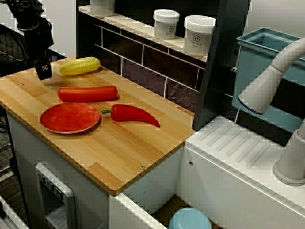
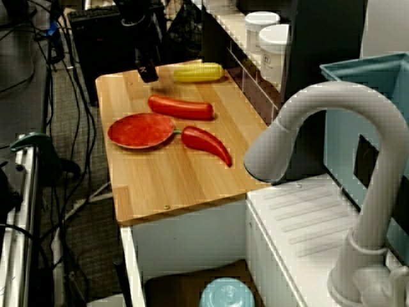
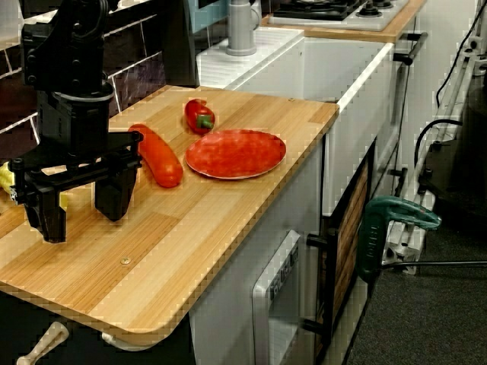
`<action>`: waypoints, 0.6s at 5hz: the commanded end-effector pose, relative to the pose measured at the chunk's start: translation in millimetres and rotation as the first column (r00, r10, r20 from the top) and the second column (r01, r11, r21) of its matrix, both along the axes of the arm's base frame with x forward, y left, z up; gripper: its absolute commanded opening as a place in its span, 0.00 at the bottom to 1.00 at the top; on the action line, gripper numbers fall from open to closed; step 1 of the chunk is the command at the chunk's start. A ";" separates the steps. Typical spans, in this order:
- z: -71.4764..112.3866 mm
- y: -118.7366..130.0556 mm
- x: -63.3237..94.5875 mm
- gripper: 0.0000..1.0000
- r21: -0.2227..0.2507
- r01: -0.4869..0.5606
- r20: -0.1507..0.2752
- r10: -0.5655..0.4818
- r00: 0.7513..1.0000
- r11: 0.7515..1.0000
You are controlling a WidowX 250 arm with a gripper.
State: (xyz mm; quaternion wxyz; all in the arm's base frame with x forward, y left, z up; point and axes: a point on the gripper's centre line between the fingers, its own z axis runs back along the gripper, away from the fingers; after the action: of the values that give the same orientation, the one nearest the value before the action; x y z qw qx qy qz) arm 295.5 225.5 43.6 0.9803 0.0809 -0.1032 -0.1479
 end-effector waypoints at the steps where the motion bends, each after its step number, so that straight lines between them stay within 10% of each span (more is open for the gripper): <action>1: 0.0 0.0 0.0 1.00 0.000 0.000 0.000 0.000 1.000 1.000; 3: 52.1 -3.0 -13.5 1.00 -0.095 0.089 0.011 -0.088 0.996 0.991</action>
State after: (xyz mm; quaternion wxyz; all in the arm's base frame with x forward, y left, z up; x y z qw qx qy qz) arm 277.2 216.2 71.6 0.9791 -0.0035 -0.0970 -0.1786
